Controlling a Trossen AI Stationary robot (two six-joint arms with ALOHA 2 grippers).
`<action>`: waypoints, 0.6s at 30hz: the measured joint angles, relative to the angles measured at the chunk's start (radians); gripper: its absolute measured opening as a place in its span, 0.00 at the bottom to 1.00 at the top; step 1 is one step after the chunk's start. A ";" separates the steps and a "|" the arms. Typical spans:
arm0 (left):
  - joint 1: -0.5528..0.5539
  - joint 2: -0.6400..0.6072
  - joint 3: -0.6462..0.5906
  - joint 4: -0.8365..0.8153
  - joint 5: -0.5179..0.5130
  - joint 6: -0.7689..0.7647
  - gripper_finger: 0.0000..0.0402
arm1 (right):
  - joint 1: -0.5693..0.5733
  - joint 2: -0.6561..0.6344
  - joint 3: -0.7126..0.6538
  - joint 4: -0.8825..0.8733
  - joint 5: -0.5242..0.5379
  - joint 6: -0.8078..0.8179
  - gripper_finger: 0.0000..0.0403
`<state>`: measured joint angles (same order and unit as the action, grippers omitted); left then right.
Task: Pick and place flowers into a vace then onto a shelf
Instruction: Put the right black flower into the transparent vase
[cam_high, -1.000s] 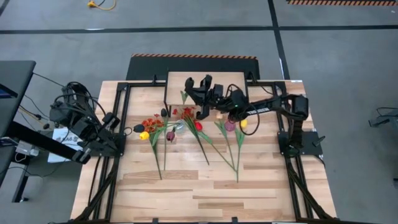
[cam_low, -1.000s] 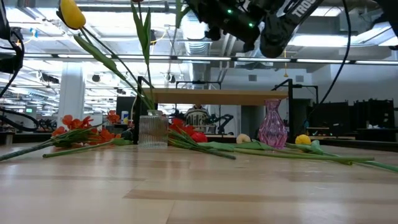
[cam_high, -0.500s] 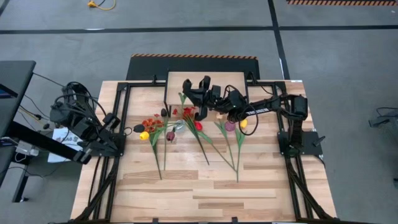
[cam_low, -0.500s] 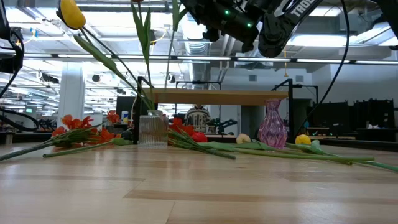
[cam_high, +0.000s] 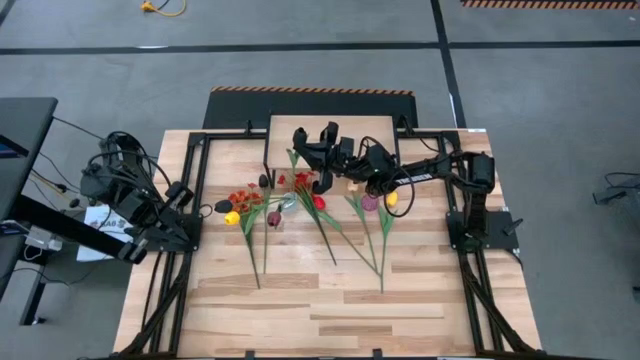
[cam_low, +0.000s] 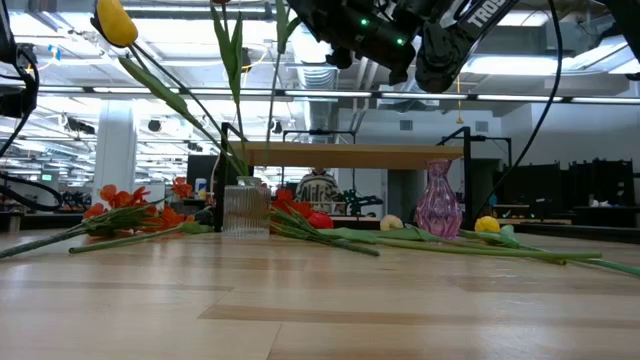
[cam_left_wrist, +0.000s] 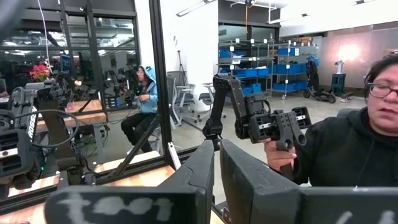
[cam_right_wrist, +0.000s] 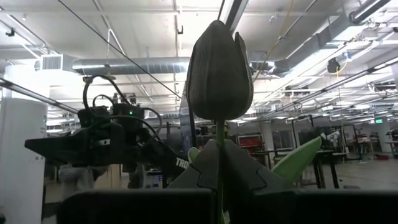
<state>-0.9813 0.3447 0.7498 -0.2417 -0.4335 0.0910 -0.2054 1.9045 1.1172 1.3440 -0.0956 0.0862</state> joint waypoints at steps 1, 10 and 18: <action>0.000 0.000 0.000 0.000 0.000 0.000 0.04 | -0.002 0.000 0.000 0.000 0.000 0.000 0.00; 0.000 0.000 0.000 0.013 0.000 0.000 0.04 | -0.013 0.000 0.078 -0.135 -0.002 0.001 0.00; 0.000 0.000 0.000 0.013 0.006 -0.006 0.04 | -0.011 -0.001 0.143 -0.219 -0.008 -0.008 0.00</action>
<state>-0.9813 0.3447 0.7498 -0.2291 -0.4271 0.0853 -0.2161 1.9034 1.2598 1.1251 -0.1036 0.0784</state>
